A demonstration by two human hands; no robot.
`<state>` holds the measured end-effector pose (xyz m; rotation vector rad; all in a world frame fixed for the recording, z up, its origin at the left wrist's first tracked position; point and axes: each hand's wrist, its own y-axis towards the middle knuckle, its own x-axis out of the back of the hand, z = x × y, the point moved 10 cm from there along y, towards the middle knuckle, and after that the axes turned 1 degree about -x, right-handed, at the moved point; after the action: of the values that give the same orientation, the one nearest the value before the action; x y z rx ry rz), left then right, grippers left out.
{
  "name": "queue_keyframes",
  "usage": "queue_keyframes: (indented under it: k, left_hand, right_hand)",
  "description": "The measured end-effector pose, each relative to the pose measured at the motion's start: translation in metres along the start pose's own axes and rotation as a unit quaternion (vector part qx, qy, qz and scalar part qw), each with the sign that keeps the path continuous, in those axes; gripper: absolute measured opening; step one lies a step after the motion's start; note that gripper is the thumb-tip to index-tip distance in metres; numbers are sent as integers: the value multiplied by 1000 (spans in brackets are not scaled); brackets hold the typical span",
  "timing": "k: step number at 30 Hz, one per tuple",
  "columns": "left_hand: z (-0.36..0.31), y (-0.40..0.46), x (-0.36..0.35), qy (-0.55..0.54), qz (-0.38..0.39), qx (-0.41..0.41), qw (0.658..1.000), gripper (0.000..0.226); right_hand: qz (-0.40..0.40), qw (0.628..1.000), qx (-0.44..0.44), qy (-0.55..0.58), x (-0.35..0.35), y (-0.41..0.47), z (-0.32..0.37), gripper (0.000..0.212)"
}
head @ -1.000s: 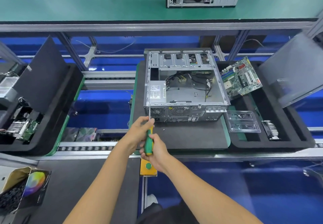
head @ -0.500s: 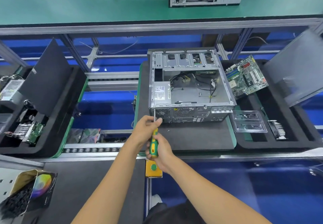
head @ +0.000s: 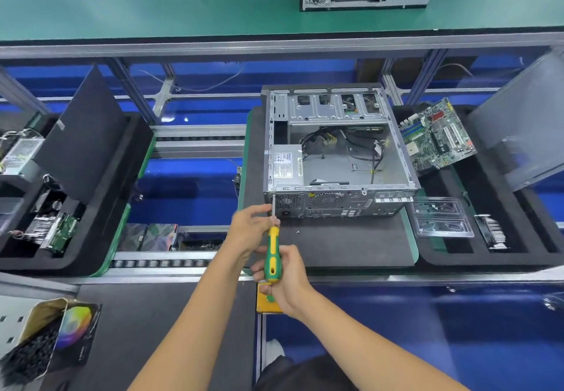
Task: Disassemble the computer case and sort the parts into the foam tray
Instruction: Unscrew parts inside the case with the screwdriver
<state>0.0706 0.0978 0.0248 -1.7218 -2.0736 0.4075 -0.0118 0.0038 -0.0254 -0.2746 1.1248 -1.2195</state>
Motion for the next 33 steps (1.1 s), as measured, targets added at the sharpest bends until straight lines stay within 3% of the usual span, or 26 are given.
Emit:
queue_keyframes:
  k: [4, 11, 16, 19, 22, 28, 33]
  left_hand:
    - [2, -1, -5, -48, 18, 11, 999, 33]
    - [-1, 2, -14, -43, 26, 8, 999, 23]
    - [-4, 4, -18, -3, 8, -16, 1000, 34]
    - [0, 5, -19, -59, 24, 3, 998, 28]
    - [0, 6, -23, -79, 53, 14, 995, 26]
    - [-3, 8, -23, -62, 71, 3, 996, 21]
    - [-8, 14, -9, 41, -24, -26, 999, 26]
  right_hand:
    - [1, 1000, -8, -12, 6, -4, -11, 51]
    - [-64, 997, 39, -8, 22, -7, -1, 10]
    - [-51, 997, 11, 53, 23, -8, -4, 6]
    - [-5, 997, -29, 72, 17, -10, -7, 34]
    - [24, 998, -38, 47, 14, -8, -8, 44]
    - [23, 999, -36, 30, 8, 0, -8, 42]
    - [9, 998, -49, 44, 2, 1, -10, 25]
